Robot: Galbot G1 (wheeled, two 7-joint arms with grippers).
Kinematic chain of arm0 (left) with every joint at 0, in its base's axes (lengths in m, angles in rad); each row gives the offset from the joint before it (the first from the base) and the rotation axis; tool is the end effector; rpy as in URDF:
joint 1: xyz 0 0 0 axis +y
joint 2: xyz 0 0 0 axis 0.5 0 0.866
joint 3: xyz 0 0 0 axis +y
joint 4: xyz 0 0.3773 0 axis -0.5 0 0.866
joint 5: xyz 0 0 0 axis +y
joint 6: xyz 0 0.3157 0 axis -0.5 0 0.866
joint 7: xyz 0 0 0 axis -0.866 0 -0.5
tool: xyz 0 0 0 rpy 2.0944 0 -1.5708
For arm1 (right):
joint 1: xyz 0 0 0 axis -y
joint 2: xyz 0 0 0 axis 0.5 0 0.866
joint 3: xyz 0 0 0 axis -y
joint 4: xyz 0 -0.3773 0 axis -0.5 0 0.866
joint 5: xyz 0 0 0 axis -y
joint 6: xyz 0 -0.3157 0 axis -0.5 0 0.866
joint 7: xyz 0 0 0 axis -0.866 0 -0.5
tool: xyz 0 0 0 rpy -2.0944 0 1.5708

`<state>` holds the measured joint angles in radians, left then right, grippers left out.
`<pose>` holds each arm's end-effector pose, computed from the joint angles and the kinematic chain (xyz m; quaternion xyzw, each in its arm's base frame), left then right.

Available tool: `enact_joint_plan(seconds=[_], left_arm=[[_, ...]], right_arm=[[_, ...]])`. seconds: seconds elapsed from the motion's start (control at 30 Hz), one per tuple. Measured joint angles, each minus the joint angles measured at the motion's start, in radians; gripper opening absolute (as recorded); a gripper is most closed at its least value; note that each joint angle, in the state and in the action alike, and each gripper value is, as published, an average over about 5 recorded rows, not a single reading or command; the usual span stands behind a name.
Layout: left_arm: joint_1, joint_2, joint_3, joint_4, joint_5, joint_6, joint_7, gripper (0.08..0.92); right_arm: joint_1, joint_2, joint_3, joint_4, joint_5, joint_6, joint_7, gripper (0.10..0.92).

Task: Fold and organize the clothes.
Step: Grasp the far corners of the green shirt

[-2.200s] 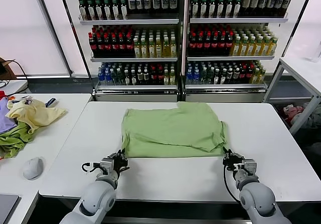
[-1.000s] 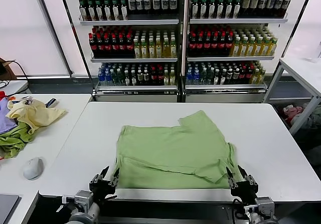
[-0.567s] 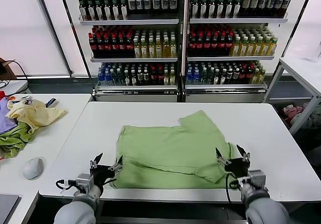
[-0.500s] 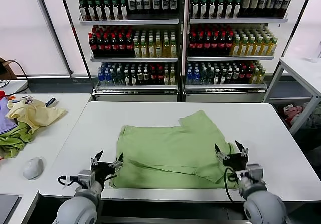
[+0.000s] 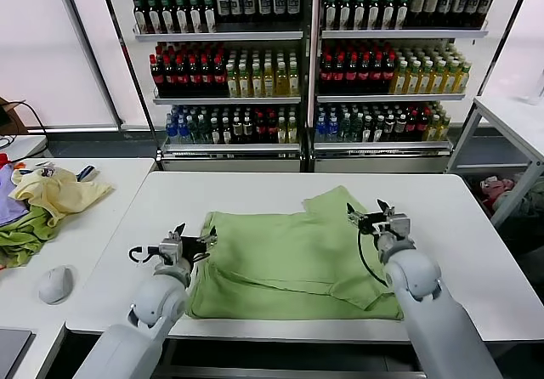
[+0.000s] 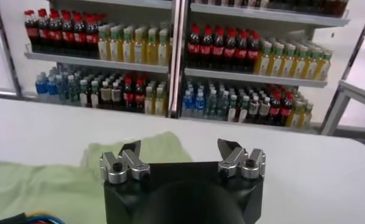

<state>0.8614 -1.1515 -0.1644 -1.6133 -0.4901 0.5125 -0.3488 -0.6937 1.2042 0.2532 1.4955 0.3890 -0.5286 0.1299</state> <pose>0.3599 0.0469 -0.3165 -0.0034 -0.9755 -0.0594 0.2116 0.4247 -0.0653 -0.2745 0.0396 -0.9836 0.0531 0.1675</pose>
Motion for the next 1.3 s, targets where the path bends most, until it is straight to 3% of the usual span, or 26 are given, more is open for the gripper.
enact_joint_plan(seconds=[0.4, 0.83, 0.97, 1.3], left_arm=[[-0.162, -0.035, 0.060, 0.220, -0.007, 0.001, 0.001, 0.823], [-0.179, -0.027, 0.077, 0.252, -0.057, 0.002, 0.022, 0.821], [-0.170, -0.025, 0.083, 0.245, -0.063, -0.008, 0.031, 0.774], [-0.146, -0.010, 0.095, 0.224, -0.065, -0.039, 0.069, 0.486]], right_arm=[[0.209, 0.082, -0.058, -0.311, -0.032, 0.005, -0.005, 0.823], [0.278, 0.158, -0.057, -0.516, -0.055, 0.005, -0.018, 0.815], [0.282, 0.172, -0.048, -0.544, -0.051, 0.004, -0.018, 0.724], [0.272, 0.177, -0.033, -0.570, -0.024, -0.005, -0.022, 0.452]])
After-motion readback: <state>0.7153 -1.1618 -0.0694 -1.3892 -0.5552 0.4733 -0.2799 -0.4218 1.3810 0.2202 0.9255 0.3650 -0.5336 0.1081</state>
